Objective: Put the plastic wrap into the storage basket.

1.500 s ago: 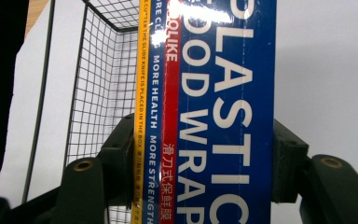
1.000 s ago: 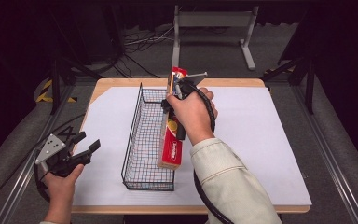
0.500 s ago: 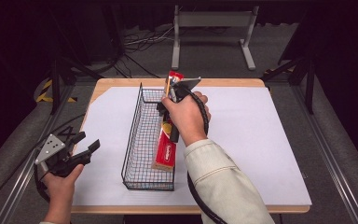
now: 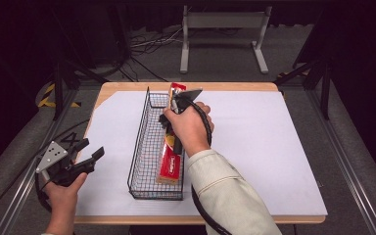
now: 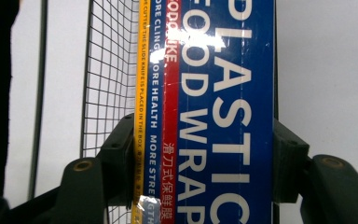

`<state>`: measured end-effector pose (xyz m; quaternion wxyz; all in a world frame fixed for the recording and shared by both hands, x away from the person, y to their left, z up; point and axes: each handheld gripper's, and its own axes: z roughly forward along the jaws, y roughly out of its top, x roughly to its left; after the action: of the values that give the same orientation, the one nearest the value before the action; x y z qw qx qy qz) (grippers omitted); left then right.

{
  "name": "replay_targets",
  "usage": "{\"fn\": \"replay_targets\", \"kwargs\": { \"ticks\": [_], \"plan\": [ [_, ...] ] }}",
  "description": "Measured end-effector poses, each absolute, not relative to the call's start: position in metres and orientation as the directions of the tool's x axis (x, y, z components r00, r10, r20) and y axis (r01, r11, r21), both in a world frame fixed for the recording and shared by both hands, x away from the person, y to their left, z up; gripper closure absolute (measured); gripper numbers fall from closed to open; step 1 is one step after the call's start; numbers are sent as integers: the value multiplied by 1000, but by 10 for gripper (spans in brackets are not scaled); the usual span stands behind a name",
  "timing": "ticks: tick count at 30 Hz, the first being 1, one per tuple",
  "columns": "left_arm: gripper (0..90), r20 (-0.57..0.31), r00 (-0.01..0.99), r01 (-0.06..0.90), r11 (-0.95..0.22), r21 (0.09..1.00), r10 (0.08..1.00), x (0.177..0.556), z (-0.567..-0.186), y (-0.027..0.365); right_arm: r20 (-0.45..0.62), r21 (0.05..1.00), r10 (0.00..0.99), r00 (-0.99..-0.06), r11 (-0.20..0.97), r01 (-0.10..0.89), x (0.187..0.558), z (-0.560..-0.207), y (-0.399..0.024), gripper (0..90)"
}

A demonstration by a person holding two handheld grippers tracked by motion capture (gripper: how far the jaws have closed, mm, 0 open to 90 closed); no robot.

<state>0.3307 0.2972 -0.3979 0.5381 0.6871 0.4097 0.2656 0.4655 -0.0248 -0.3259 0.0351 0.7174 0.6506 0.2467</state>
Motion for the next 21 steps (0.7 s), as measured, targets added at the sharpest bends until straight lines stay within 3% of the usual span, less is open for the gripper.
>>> {"fn": "replay_targets", "kwargs": {
  "ticks": [21],
  "plan": [
    [330,-77,518,279,-83,957,852,330,-398,299,246,314,969,24,-103,944,467,-354,-5,402]
  ]
}}
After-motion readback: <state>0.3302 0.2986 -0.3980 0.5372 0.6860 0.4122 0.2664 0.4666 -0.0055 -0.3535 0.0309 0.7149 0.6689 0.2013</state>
